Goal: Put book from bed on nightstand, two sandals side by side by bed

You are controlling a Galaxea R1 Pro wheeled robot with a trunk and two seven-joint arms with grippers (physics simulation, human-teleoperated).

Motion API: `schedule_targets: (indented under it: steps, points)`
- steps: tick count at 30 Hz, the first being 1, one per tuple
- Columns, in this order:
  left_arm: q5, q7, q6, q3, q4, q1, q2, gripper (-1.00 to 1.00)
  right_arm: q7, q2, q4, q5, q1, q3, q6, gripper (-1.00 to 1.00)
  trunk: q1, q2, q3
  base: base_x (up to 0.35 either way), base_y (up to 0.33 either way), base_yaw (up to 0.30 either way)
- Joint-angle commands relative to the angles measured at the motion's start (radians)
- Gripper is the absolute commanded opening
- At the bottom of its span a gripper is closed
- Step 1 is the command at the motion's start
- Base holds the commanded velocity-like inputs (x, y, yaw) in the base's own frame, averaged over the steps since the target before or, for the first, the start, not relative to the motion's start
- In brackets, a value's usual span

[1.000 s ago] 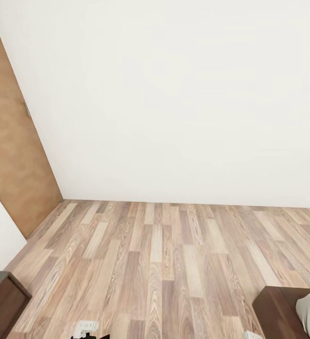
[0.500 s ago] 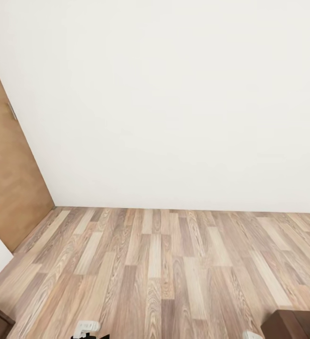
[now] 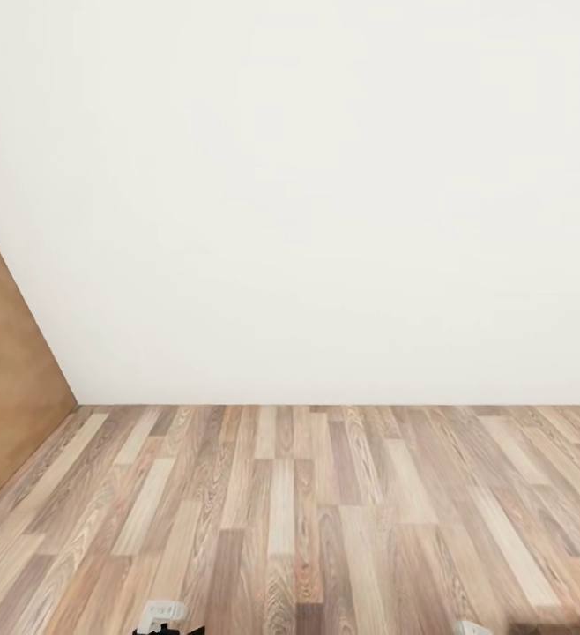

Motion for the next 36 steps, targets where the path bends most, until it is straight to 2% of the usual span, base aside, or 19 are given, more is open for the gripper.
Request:
schedule_targets:
  steps: [1, 36]
  points:
    - [0.002, -0.006, 0.0, 0.006, 0.001, -0.001, 0.0, 1.0, 0.004, 0.0, -0.001, 0.01, -0.001, -0.009, 0.002, 1.0, 0.001, 0.0, -0.001, 0.333, 0.0, -0.076]
    - [0.002, -0.005, 0.0, 0.006, 0.001, -0.001, 0.0, 1.0, 0.004, 0.0, 0.0, 0.012, -0.001, -0.009, 0.002, 1.0, 0.001, 0.0, -0.001, 0.333, 0.0, -0.015]
